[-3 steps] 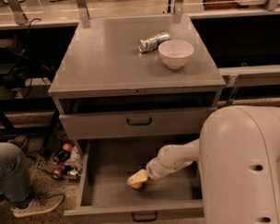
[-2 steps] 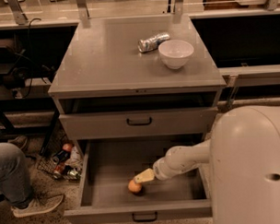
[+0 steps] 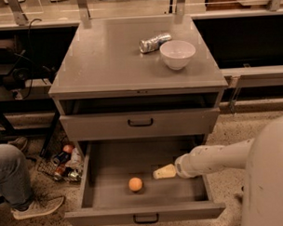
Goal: Place orange into middle drawer
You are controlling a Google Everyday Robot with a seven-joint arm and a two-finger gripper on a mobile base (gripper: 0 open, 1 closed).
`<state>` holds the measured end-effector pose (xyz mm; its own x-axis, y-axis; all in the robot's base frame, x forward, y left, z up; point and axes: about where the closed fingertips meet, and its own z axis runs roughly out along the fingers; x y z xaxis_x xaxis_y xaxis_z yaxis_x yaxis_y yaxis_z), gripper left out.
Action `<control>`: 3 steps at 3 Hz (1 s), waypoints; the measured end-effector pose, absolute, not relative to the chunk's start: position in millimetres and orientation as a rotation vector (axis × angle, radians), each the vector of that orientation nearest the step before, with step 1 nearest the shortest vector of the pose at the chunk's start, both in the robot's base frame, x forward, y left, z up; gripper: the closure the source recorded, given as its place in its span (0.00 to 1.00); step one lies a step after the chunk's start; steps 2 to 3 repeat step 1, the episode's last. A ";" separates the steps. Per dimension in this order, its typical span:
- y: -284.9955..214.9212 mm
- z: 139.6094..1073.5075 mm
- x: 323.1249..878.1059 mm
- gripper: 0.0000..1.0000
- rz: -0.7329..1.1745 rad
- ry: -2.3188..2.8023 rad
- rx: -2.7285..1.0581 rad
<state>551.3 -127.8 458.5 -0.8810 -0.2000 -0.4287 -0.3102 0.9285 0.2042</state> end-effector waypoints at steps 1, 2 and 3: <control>-165.7 493.5 547.2 0.00 0.326 2.645 -0.302; -165.7 493.5 547.2 0.00 0.326 2.645 -0.302; -165.7 493.5 547.2 0.00 0.326 2.645 -0.302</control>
Offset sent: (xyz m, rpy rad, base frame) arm 0.0000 0.0000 0.0000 0.0000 0.0000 0.0000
